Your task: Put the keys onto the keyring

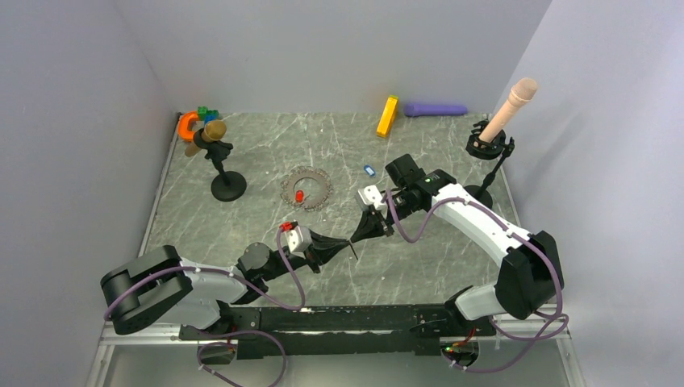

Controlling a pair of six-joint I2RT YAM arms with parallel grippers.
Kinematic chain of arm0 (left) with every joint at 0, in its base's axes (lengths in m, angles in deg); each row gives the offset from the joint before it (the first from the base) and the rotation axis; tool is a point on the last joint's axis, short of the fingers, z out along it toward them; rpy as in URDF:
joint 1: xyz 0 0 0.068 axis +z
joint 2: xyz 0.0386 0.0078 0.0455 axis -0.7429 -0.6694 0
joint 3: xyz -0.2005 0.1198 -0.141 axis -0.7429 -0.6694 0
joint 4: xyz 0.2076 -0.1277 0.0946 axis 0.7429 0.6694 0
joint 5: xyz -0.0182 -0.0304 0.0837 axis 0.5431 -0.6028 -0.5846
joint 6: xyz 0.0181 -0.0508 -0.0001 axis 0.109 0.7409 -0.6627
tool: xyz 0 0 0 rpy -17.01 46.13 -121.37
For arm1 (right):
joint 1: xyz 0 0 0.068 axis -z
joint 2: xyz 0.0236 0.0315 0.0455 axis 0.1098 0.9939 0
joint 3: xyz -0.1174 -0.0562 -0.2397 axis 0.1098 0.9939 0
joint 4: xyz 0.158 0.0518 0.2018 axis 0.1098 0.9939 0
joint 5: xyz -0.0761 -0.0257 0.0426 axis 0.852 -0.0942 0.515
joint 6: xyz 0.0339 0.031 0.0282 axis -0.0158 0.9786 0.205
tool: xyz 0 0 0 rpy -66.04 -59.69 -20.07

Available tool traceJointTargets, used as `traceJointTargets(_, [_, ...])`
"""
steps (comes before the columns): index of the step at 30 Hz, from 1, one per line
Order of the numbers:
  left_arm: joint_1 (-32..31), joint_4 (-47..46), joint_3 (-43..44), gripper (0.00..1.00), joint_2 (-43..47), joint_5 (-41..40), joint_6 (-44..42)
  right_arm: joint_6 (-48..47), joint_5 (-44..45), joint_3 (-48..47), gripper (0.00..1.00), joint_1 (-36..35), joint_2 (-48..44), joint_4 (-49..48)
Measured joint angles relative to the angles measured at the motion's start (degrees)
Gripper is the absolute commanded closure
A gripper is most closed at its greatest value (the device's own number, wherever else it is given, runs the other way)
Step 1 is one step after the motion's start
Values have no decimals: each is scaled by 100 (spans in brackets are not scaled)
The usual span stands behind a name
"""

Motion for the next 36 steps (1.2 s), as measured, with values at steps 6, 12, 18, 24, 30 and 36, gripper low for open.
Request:
traceJointTargets(6, [0,177,0,48,140,22,-42,-146,52,-9,100,-35,0,151])
traceJointTargets(12, [2,1574,-17,27,1596,-31,-341,-487,627,-404,100,-85,118,850])
traceJointTargets(18, [39,3471,44,27,3062,-149,-804,-378,1860,-800,100,-352,195,1228])
traceJointTargets(24, [59,4063,131,38,2839,-146,-859,-52,3283,-1427,100,-684,238,1770])
traceJointTargets(30, [-2,3928,402,41,1733,-138,-789,219,4264,-1961,100,-798,660,2437])
traceJointTargets(36, [-367,3792,1043,44,1174,-501,-1169,459,4815,-2087,100,-846,1086,2903])
